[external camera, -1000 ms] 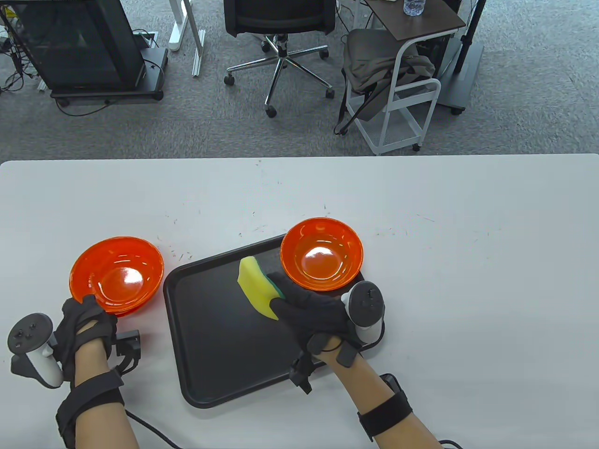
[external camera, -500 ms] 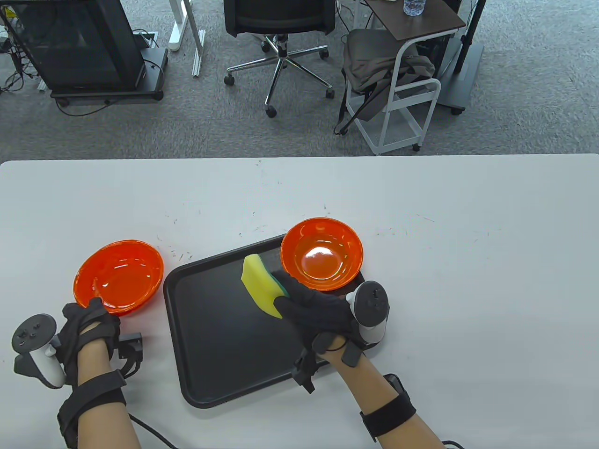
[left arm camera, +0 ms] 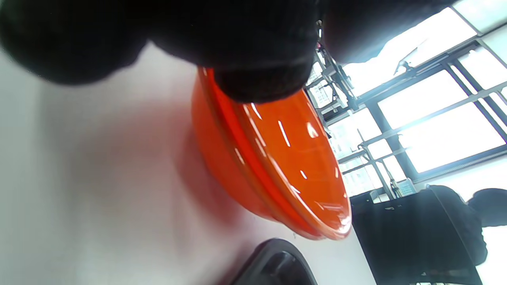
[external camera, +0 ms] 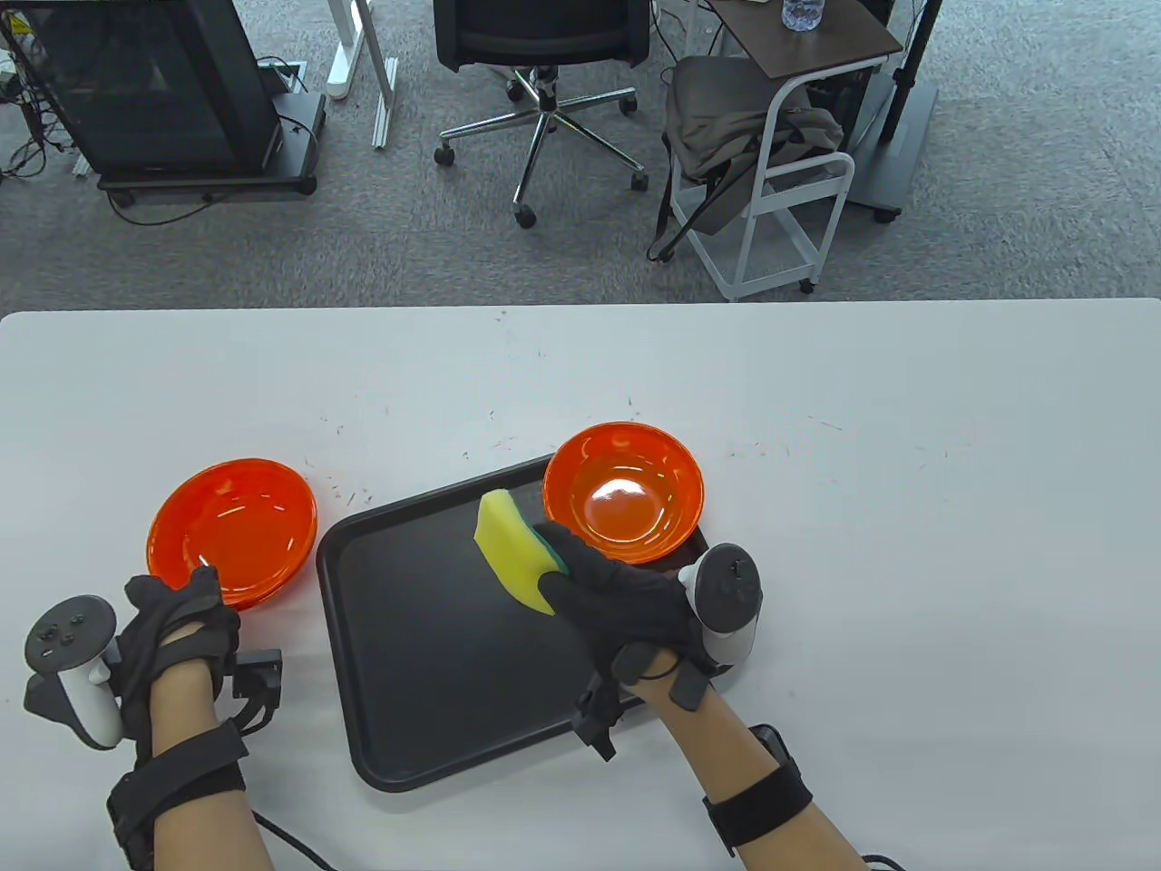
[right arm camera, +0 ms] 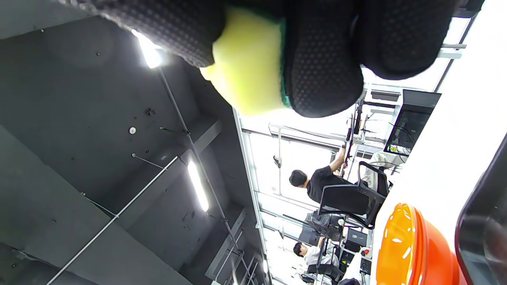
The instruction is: Wipe bowl with sponge
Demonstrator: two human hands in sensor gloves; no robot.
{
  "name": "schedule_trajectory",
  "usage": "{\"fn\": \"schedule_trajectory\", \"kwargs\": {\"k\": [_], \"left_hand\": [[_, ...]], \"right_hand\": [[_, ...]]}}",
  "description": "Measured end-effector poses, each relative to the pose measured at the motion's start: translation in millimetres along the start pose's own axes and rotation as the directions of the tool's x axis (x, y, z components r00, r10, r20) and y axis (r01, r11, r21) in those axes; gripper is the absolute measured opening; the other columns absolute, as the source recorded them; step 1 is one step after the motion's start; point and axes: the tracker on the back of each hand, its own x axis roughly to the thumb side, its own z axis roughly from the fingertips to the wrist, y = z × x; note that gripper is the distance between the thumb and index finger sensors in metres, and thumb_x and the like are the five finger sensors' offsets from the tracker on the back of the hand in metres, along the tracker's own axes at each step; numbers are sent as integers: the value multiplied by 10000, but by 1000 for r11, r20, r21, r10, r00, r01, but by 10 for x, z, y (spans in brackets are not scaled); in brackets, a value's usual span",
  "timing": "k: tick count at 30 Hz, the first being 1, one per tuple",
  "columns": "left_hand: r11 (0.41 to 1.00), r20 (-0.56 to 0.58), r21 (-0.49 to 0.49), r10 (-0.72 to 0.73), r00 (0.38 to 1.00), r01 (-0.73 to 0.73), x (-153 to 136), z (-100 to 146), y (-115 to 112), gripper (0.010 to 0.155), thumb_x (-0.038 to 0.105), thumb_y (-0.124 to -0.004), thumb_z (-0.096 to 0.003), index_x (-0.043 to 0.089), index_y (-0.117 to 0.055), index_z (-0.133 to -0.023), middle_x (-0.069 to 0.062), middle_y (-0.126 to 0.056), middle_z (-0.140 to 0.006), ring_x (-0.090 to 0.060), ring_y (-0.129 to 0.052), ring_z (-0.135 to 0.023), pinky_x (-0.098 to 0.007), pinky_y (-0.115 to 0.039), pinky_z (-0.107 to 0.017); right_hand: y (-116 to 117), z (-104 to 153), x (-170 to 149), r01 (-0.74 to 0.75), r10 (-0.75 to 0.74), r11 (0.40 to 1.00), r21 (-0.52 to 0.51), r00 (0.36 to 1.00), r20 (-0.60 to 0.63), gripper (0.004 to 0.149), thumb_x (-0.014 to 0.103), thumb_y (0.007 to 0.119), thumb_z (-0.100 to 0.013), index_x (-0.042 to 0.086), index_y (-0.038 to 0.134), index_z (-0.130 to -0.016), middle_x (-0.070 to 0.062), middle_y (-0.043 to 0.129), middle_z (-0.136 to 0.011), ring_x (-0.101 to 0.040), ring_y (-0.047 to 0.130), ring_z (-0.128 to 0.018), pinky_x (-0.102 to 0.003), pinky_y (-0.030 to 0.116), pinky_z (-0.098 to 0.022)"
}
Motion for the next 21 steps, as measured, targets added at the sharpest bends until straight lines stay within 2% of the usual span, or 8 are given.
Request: {"fn": "schedule_trajectory", "kwargs": {"k": [3,5,9,13,16,21], "left_hand": [[998,109,-68,13,994,-5,188,57,-120,806,486,-789,-517,73,-338,-1042,-36,-943,-516,-107,-961,-165,-349,-900,-176],[989,205,-147,56,977,-26,352,103,-311,801,497,-791,-521,80,-357,-1049,-34,-946,-511,-105,-961,-162,-347,-900,-173],[950,257,-313,59,965,25,593,177,-717,824,525,-796,-523,82,-349,-1056,-40,-938,-534,-113,-963,-186,-353,-897,-193],[905,314,-396,-26,949,156,789,248,-1092,857,561,-787,-527,87,-314,-1062,-43,-925,-573,-118,-967,-225,-356,-898,-222],[872,333,-447,-44,942,199,916,301,-1404,881,576,-790,-524,87,-291,-1061,-53,-915,-593,-130,-967,-246,-366,-894,-238],[787,377,-537,-98,921,303,1050,384,-1926,935,604,-791,-522,94,-224,-1063,-99,-864,-701,-197,-971,-373,-420,-877,-331]], "right_hand": [[-15,-9,19,11,-11,1000,-7,1000,7,507,292,753,-564,28,560,-952,-280,810,-890,-390,940,-638,-563,766,-437],[-28,-16,27,12,-12,1000,-11,1000,11,507,292,753,-563,29,560,-952,-279,811,-891,-389,941,-637,-562,766,-438],[-63,-16,18,14,-13,1000,-25,1000,11,507,291,753,-564,28,561,-952,-281,811,-889,-390,941,-635,-562,766,-437],[-92,-18,16,14,-13,999,-35,1000,11,507,292,753,-563,28,560,-952,-280,812,-889,-388,942,-635,-562,767,-436],[-118,-23,5,12,-11,999,-44,1000,9,507,291,753,-563,29,561,-952,-280,811,-889,-389,942,-634,-563,767,-435],[-175,-25,6,12,-11,998,-64,1000,11,508,292,753,-563,28,560,-952,-281,812,-888,-388,943,-633,-562,768,-435]]}}
